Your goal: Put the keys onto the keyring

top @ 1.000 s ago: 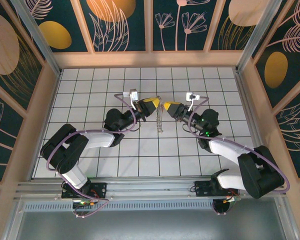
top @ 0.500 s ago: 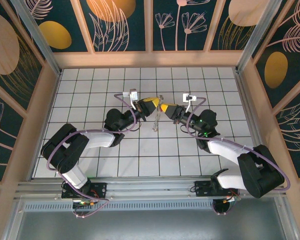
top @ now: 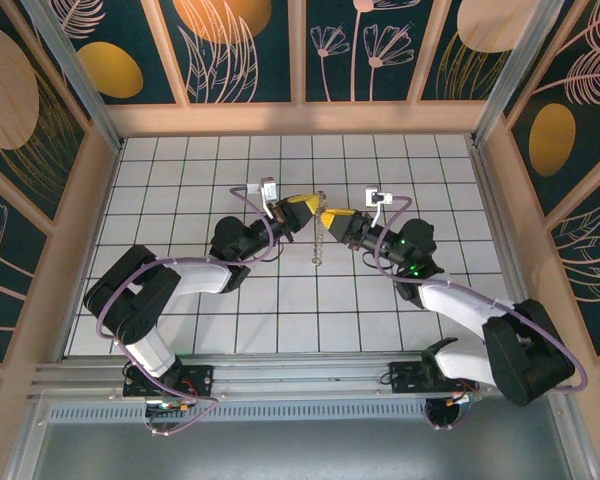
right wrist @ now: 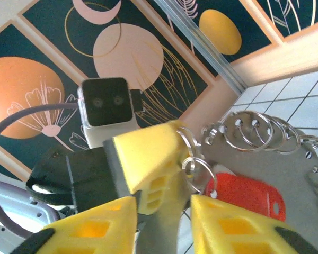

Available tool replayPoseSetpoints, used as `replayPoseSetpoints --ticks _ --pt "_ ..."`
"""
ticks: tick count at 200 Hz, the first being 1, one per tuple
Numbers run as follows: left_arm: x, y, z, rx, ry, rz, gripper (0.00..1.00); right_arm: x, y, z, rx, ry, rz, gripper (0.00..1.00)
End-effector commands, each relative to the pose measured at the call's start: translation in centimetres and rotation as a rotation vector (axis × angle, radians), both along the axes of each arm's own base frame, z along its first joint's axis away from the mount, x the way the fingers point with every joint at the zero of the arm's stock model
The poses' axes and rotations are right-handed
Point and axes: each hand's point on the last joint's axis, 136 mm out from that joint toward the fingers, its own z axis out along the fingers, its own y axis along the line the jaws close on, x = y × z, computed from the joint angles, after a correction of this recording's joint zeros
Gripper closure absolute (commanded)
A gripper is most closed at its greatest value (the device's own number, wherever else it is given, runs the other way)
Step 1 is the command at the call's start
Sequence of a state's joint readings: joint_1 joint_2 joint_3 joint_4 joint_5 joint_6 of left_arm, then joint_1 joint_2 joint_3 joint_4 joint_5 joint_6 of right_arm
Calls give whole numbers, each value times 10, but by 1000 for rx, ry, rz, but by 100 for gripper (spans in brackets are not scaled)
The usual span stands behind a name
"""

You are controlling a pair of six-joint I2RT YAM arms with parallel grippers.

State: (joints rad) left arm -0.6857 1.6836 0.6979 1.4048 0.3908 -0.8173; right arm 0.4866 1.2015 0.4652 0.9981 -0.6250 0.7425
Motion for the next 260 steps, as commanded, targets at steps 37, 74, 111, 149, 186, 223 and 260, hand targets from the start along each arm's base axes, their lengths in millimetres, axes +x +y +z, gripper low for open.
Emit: replayPoseSetpoints --ticks 37,74,111,149,186,223,260 --pt "0 5 29 -104 -38 -5 100 7 -32 32 17 -82 -152 61" --pt "3 9 30 -149 26 -5 100 16 -27 34 32 -76 -133 59" --pt "9 11 29 -192 110 -2 100 20 -20 35 51 -77 -98 60" --pt "12 12 28 -225 156 -12 100 19 -14 37 65 -83 -67 61" --pt "10 14 34 -265 167 -31 100 22 -8 33 64 -72 -53 61" --pt "14 11 22 -255 192 -27 100 23 0 31 70 -65 -27 64" --pt "15 11 21 -252 191 -23 100 21 7 31 66 -70 -4 72"
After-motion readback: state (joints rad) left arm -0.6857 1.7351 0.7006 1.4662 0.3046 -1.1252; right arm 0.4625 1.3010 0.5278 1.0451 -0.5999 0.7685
